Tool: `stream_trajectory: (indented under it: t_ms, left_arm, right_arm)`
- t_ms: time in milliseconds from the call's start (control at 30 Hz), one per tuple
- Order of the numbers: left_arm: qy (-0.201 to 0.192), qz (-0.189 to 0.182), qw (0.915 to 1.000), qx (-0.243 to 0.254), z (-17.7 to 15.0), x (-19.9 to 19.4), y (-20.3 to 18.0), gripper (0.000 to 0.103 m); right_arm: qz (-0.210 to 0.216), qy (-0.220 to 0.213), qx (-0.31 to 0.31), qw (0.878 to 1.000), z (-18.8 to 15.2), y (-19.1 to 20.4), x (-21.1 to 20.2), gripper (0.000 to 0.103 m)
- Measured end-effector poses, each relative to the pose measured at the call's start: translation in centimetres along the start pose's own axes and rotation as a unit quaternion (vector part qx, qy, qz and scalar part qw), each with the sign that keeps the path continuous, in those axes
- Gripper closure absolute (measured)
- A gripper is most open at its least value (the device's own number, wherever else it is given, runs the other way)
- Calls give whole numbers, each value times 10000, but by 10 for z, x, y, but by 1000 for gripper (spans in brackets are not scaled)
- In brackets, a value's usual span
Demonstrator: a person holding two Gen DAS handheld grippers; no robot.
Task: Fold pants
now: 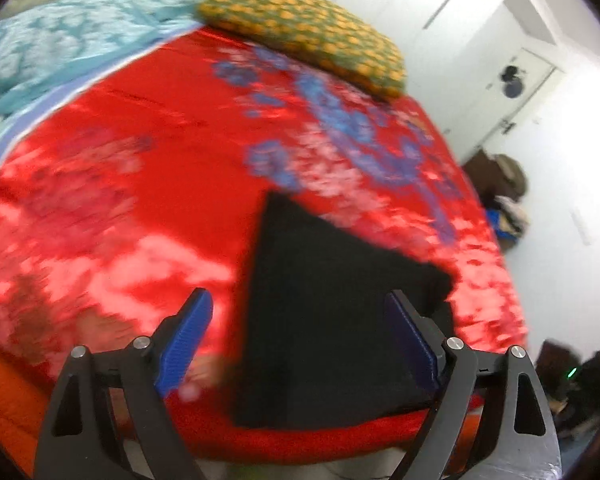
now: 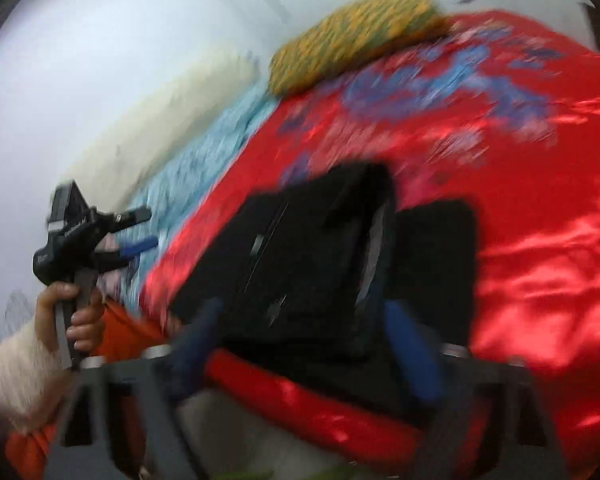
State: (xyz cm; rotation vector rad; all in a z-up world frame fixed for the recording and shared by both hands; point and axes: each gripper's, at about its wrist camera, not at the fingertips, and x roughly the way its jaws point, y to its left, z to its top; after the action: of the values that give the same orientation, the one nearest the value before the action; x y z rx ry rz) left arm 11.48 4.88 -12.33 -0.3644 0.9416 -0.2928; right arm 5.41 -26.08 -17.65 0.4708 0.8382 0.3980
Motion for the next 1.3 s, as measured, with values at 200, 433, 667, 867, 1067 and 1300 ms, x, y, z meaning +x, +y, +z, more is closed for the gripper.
stream_trajectory:
  t_ms: [200, 433, 667, 867, 1067, 1300]
  left_arm:
    - [238, -72, 9972, -707, -14, 12, 49, 15]
    - [73, 192, 9986, -492, -7, 13, 52, 15]
    - [114, 156, 9971, -739, -6, 17, 61, 15]
    - [8, 169, 9966, -807, -7, 9, 60, 15]
    - [-157, 95, 9998, 3, -11, -2, 23, 15]
    - [81, -149, 9889, 1479, -35, 16, -45, 14]
  right_arm:
    - [-247, 430, 94, 9987, 7, -10, 38, 45]
    - [54, 971, -147, 9952, 21, -6, 56, 54]
    - [150, 1292, -131, 9914, 25, -8, 63, 80]
    - [27, 638, -971, 9932, 46, 49, 2, 84]
    - [-476, 212, -1014, 9935, 48, 39, -45, 84]
    - [-1037, 620, 491, 9915, -7, -51, -17, 81]
